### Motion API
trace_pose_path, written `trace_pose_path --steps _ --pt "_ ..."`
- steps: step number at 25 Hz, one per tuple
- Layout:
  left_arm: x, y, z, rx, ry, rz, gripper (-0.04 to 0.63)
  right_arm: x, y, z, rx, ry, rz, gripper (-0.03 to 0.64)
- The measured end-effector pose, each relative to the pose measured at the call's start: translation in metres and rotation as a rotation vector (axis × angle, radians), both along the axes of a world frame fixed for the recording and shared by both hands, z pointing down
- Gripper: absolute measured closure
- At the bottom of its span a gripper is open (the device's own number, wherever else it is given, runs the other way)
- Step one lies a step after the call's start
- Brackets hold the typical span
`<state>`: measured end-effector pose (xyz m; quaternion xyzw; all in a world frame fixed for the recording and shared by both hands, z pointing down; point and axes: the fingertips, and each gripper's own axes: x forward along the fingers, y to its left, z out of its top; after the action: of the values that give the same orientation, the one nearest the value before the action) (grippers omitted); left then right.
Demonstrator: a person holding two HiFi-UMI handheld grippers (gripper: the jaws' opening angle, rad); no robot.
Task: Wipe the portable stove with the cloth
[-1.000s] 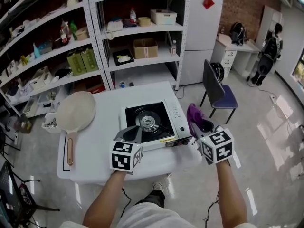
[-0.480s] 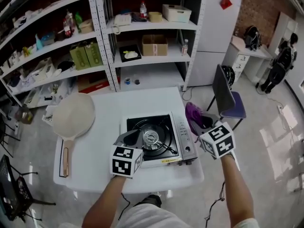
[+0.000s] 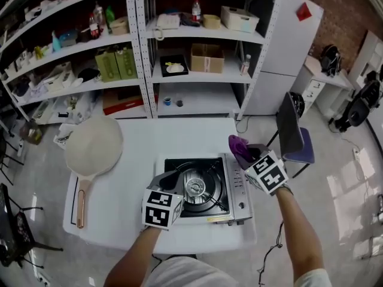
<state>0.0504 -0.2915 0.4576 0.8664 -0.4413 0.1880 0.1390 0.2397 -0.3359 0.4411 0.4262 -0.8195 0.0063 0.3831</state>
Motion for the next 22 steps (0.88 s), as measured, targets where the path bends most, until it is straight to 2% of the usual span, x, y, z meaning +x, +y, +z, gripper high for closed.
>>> trace_pose_path --steps 5,9,17,22 --pt "-0.001 -0.004 0.008 -0.022 0.007 -0.009 0.592 -0.003 -0.025 0.011 -0.012 0.102 -0.05 0.554" --pt "-0.003 -0.003 0.007 -0.016 0.009 -0.02 0.592 -0.006 -0.032 0.031 -0.06 0.147 -0.093 0.554" --pt "-0.013 0.003 0.005 -0.011 -0.006 -0.065 0.592 -0.018 -0.019 0.054 -0.163 0.105 -0.143 0.554" --pt "-0.009 0.017 0.002 0.005 -0.012 -0.093 0.592 -0.017 -0.006 0.059 -0.172 0.062 -0.147 0.554"
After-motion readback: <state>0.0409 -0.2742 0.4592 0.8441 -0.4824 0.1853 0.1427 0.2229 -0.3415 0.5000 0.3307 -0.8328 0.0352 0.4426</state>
